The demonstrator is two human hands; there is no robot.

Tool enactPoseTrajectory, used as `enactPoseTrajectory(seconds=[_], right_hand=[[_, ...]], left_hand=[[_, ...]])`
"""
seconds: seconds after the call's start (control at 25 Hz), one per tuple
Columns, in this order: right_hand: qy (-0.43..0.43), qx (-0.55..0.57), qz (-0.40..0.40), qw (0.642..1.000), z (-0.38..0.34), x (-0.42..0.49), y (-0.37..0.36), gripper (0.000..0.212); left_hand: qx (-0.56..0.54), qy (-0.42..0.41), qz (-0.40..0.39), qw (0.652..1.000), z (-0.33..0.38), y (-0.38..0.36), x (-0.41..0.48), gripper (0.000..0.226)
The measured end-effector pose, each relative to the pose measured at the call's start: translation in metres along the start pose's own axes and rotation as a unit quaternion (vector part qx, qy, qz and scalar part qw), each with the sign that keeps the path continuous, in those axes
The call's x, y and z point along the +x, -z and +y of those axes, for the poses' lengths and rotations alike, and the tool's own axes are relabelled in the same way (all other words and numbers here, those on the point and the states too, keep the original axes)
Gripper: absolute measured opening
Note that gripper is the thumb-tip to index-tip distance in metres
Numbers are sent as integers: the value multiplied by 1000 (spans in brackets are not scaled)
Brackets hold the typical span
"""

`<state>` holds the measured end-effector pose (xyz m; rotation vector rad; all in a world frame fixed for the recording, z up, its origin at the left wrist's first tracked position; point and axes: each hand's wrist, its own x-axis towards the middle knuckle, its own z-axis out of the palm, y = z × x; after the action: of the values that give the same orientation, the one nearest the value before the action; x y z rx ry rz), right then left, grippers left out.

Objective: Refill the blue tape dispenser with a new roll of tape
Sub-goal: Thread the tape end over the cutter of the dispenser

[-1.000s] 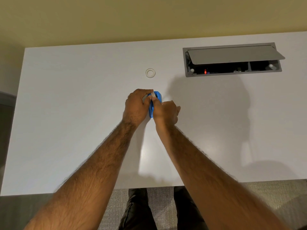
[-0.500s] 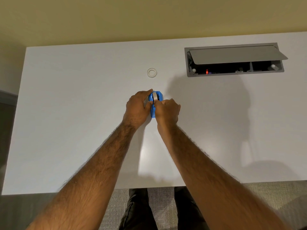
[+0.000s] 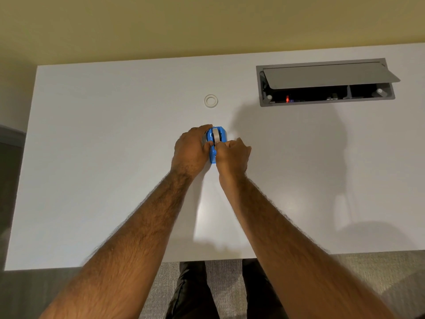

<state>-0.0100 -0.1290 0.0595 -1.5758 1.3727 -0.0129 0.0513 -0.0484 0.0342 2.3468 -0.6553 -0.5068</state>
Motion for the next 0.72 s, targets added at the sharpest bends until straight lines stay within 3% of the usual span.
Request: enactPoseTrajectory(seconds=[0.32,0.72], right_hand=[[-26,39,-7,999,6,-3,-1,29],[0,59,22,998,21,-17,0,34]], left_hand=[[25,12,7,1000,3,1,-1,43],[33,29,13,999,0,-4,1,39]])
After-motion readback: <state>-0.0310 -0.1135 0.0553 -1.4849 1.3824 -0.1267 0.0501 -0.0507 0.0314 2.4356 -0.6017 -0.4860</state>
